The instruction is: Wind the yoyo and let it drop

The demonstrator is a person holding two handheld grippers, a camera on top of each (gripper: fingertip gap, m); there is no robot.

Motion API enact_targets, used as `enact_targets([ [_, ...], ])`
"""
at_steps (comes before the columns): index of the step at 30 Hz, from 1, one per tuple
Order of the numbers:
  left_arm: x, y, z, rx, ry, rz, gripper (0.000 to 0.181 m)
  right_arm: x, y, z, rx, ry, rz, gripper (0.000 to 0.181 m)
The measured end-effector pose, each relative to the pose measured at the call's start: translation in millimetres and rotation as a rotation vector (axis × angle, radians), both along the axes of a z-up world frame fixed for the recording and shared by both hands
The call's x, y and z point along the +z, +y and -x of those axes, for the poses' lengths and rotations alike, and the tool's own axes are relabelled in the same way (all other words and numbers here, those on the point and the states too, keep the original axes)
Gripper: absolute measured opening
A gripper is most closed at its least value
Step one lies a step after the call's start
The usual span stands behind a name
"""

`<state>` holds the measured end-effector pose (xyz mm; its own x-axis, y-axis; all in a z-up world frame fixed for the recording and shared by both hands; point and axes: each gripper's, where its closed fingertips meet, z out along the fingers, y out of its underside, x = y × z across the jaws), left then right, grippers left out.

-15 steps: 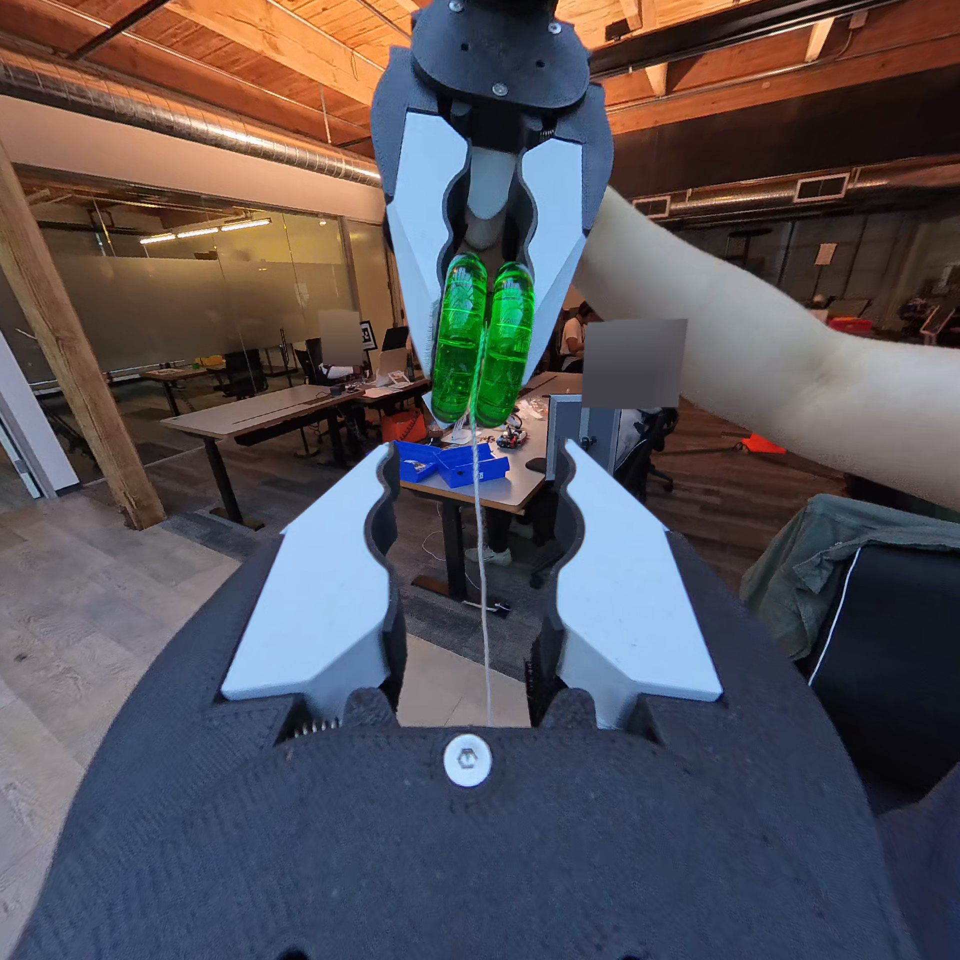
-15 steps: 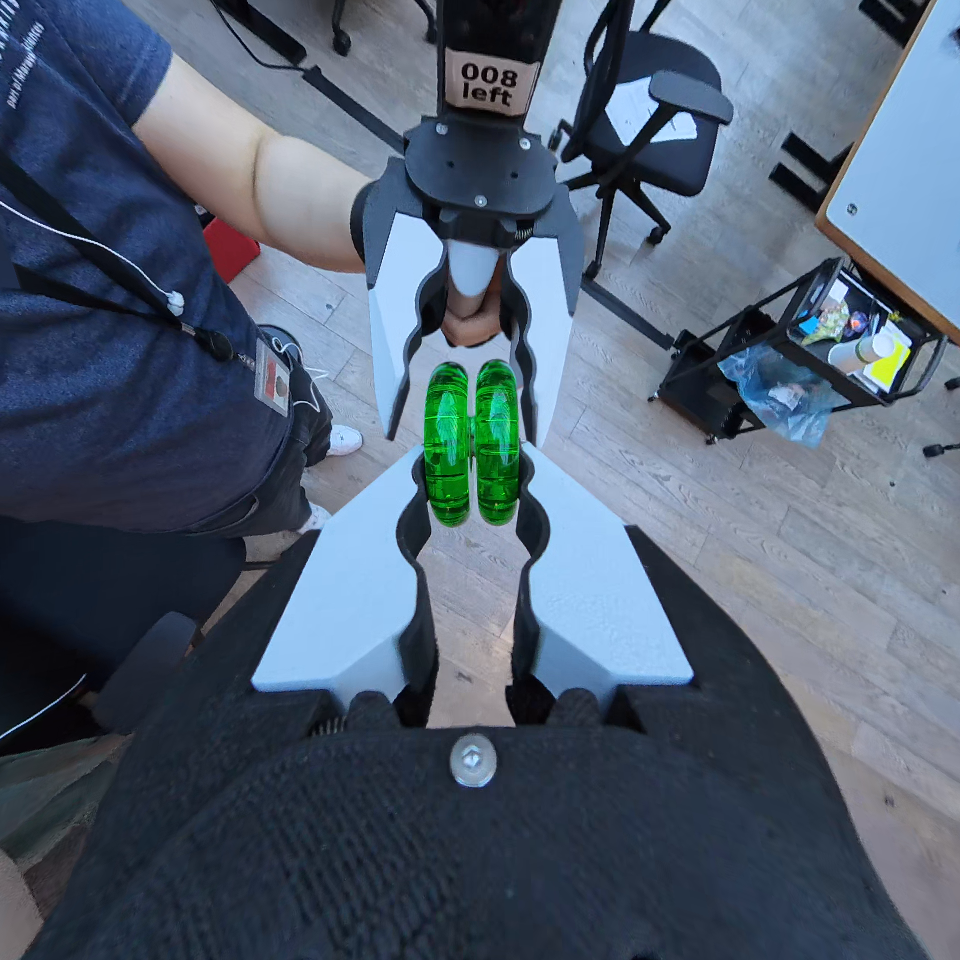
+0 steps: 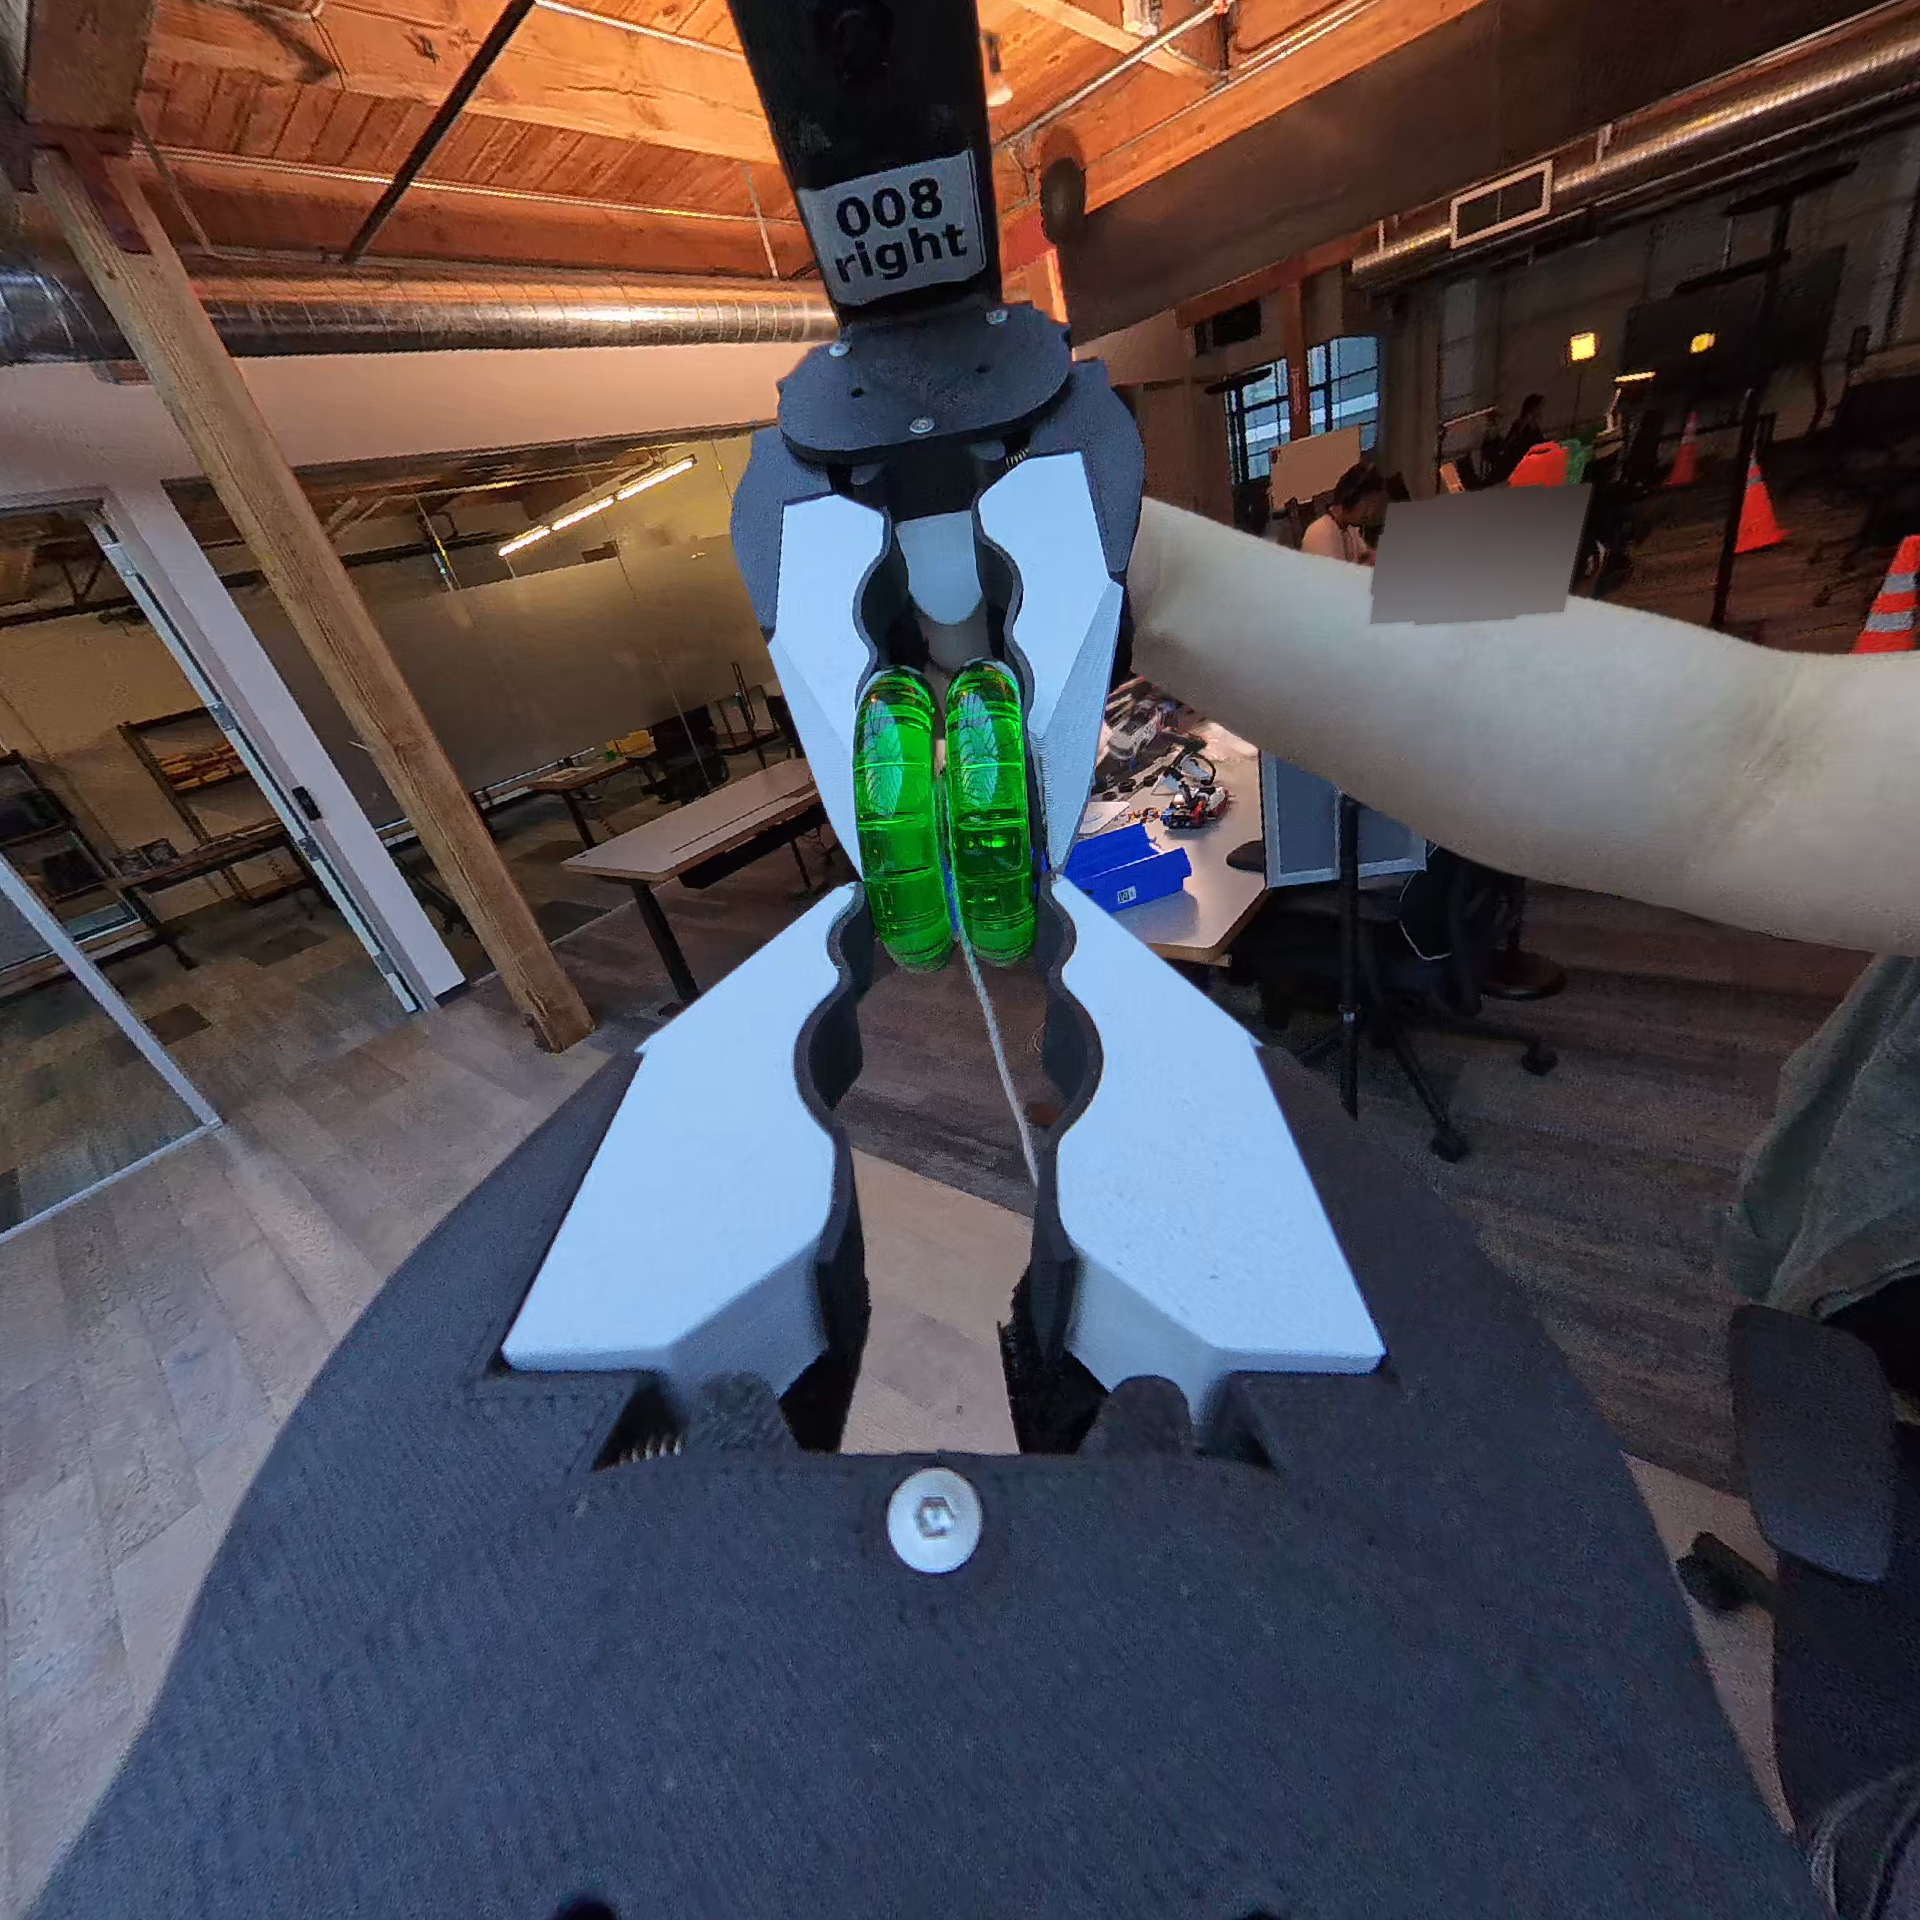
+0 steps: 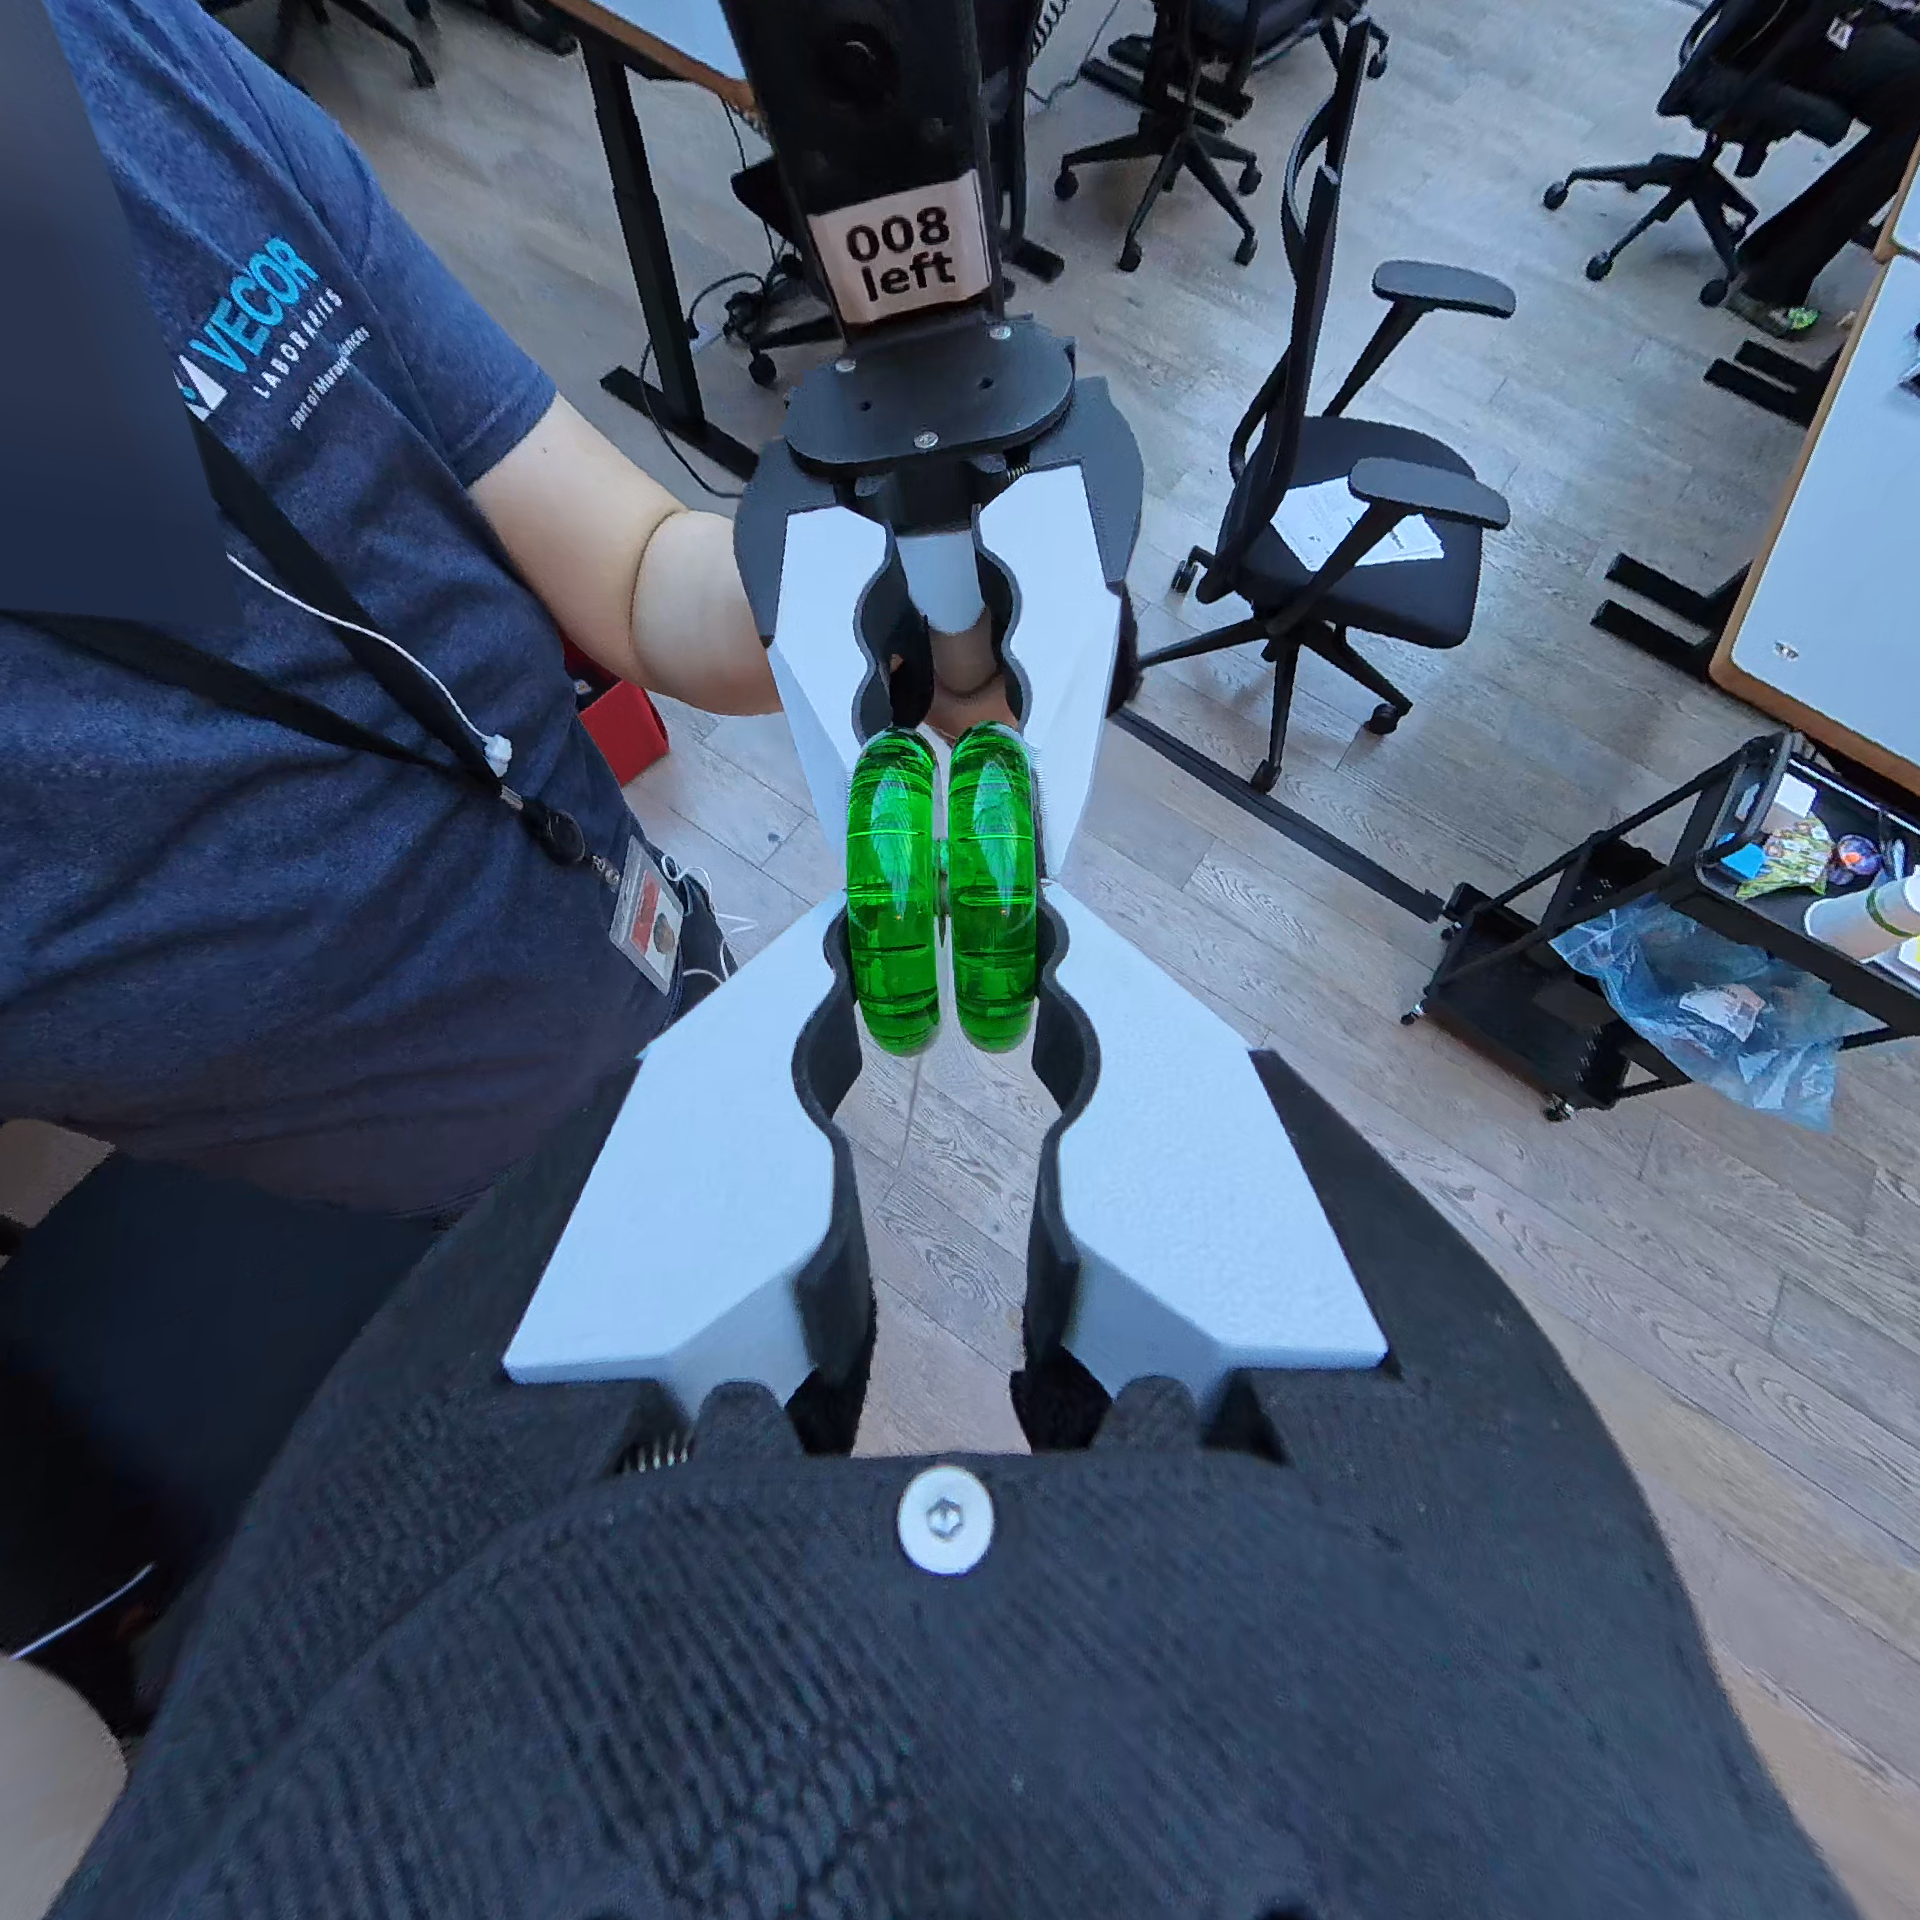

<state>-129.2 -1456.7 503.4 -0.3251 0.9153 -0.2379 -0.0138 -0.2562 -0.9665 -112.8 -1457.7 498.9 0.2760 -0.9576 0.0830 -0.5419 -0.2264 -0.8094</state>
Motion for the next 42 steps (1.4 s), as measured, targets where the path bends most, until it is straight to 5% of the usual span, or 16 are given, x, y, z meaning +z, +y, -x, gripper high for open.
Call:
enact_targets([
  [10, 1.1, -5.0, -17.9, -0.089, 0.168, -0.225, 0.028, -2.8, -12.6, -11.0, -0.1, -0.28, -0.084, 0.039],
  [24, -21.7, 1.6, -20.0, -0.217, 0.1, -0.318, 0.028, -20.5, -3.8, -10.2, -0.1, -0.568, -0.347, 0.03],
  [27, -24.4, 8.8, -17.9, -0.265, 0.101, -0.33, 0.029, -24.3, 2.6, -5.9, -0.028, -0.619, -0.497, 0.029],
  [33, -24.3, 27.5, -18.1, -0.347, 0.098, -0.108, 0.076, -23.3, 37.6, 9.5, 0.337, -0.756, -0.82, 0.029],
  [38, -27.0, 65.5, -7.3, -0.582, 0.074, -0.034, 0.077, -30.9, 67.9, 12.5, 0.681, -0.816, -0.994, 0.029],
  [42, -45.5, 74.6, 8.7, -0.582, -0.024, 0.003, 0.07, -38.8, 74.2, 5.1, 0.795, -0.859, -1.043, 0.029],
])
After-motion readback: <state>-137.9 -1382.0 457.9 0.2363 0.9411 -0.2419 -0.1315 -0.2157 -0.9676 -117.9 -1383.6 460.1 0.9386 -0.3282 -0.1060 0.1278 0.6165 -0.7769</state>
